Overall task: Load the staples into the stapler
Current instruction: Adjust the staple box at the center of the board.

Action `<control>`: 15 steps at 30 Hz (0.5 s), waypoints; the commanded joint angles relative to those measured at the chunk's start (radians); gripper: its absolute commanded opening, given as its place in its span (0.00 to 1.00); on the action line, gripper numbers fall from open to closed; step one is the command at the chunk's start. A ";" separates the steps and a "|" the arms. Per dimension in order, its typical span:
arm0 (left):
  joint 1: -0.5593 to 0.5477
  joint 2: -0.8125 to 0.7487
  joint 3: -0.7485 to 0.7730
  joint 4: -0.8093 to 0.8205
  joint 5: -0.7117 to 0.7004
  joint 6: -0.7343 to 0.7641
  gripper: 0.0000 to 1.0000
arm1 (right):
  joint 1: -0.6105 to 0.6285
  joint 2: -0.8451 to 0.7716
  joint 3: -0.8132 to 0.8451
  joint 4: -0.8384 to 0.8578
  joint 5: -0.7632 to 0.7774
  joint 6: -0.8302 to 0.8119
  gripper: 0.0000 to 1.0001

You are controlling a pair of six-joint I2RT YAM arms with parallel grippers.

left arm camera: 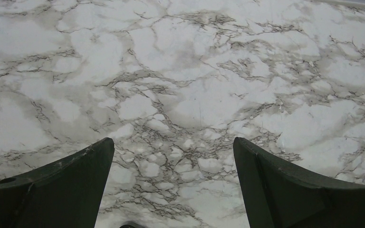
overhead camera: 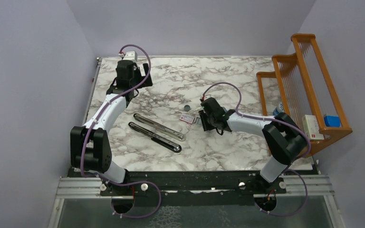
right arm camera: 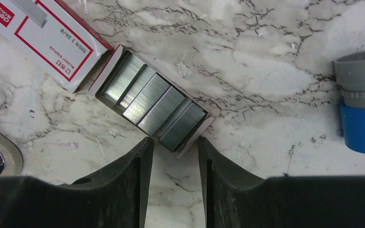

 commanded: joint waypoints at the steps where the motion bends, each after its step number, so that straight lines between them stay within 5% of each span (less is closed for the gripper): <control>1: 0.004 0.005 0.025 0.001 0.027 0.015 0.99 | 0.004 0.053 0.019 0.011 0.025 -0.070 0.44; 15: 0.004 0.009 0.033 -0.011 0.040 0.017 0.99 | 0.004 0.055 0.056 -0.058 0.109 -0.073 0.41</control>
